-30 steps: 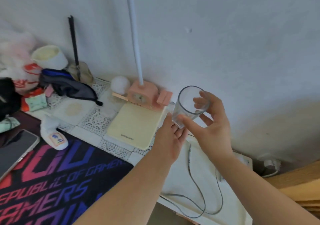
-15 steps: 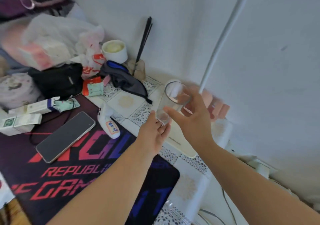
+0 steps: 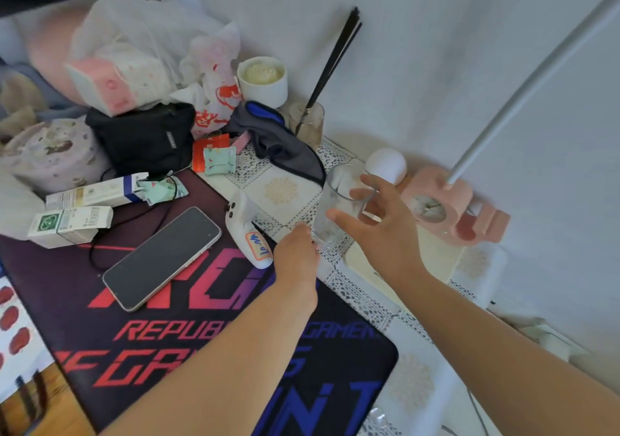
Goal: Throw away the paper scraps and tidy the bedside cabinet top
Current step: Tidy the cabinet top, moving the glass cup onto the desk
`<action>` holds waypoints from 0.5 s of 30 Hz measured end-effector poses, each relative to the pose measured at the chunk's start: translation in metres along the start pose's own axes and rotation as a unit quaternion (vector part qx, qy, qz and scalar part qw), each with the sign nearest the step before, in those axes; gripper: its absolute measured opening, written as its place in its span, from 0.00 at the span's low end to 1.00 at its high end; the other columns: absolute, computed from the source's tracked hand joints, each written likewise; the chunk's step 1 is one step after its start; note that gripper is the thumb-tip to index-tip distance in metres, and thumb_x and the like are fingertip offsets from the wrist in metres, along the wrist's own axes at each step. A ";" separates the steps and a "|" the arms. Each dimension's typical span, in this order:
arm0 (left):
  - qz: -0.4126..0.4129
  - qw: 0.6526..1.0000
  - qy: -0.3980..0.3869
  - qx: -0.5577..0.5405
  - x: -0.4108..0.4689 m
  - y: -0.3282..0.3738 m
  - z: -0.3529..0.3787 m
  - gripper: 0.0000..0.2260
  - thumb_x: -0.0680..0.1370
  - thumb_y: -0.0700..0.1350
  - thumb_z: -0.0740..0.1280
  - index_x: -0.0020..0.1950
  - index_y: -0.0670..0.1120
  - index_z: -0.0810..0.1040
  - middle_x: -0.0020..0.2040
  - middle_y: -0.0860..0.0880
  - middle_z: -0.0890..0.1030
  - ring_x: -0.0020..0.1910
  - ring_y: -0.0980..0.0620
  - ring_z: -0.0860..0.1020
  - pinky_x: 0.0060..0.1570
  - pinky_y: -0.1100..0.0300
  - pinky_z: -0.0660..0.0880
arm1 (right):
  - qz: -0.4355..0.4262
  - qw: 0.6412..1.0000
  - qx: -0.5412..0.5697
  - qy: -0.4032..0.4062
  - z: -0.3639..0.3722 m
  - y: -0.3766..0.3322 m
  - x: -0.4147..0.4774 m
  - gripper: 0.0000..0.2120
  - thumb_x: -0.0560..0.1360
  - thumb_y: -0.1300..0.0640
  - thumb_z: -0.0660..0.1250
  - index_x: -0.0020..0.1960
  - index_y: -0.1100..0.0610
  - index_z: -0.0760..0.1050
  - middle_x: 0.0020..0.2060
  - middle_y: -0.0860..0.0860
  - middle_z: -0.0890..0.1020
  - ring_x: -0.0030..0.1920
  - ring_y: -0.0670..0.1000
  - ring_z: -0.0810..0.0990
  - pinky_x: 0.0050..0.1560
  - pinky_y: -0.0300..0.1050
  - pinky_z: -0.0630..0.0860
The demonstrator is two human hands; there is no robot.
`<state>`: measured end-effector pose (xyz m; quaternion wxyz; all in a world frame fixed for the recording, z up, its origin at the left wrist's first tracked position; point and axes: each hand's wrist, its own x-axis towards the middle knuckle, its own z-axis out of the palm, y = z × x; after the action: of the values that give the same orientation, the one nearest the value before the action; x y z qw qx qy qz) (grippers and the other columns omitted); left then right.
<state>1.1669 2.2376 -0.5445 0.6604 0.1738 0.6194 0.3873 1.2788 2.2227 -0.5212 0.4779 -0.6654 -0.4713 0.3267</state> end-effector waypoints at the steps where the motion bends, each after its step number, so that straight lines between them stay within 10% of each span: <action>1: 0.003 1.000 0.016 0.019 -0.001 0.000 0.002 0.18 0.79 0.46 0.59 0.62 0.35 0.73 0.65 0.35 0.75 0.65 0.37 0.73 0.65 0.45 0.69 | -0.001 1.000 -0.003 -0.001 0.000 -0.001 0.000 0.30 0.64 0.52 0.78 0.63 0.47 0.71 0.51 0.44 0.81 0.51 0.37 0.78 0.54 0.35 0.76; 10: 0.075 0.996 0.012 0.037 -0.007 -0.003 0.010 0.16 0.80 0.45 0.56 0.63 0.43 0.77 0.61 0.49 0.79 0.60 0.54 0.75 0.54 0.63 0.66 | -0.003 1.000 -0.030 -0.008 -0.005 0.005 -0.006 0.34 0.64 0.50 0.78 0.67 0.48 0.70 0.52 0.43 0.81 0.54 0.40 0.79 0.60 0.44 0.76; 15: 0.112 0.993 -0.002 0.033 -0.012 0.001 0.012 0.14 0.81 0.45 0.56 0.41 0.51 0.79 0.41 0.57 0.79 0.42 0.64 0.76 0.42 0.68 0.70 | -0.021 0.999 -0.043 -0.011 -0.004 0.006 -0.012 0.30 0.64 0.51 0.77 0.62 0.39 0.68 0.52 0.42 0.80 0.54 0.40 0.78 0.60 0.46 0.76</action>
<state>1.1786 2.2325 -0.5335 0.6082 0.2648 0.6070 0.4377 1.2803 2.2094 -0.5258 0.4507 -0.6717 -0.5036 0.3033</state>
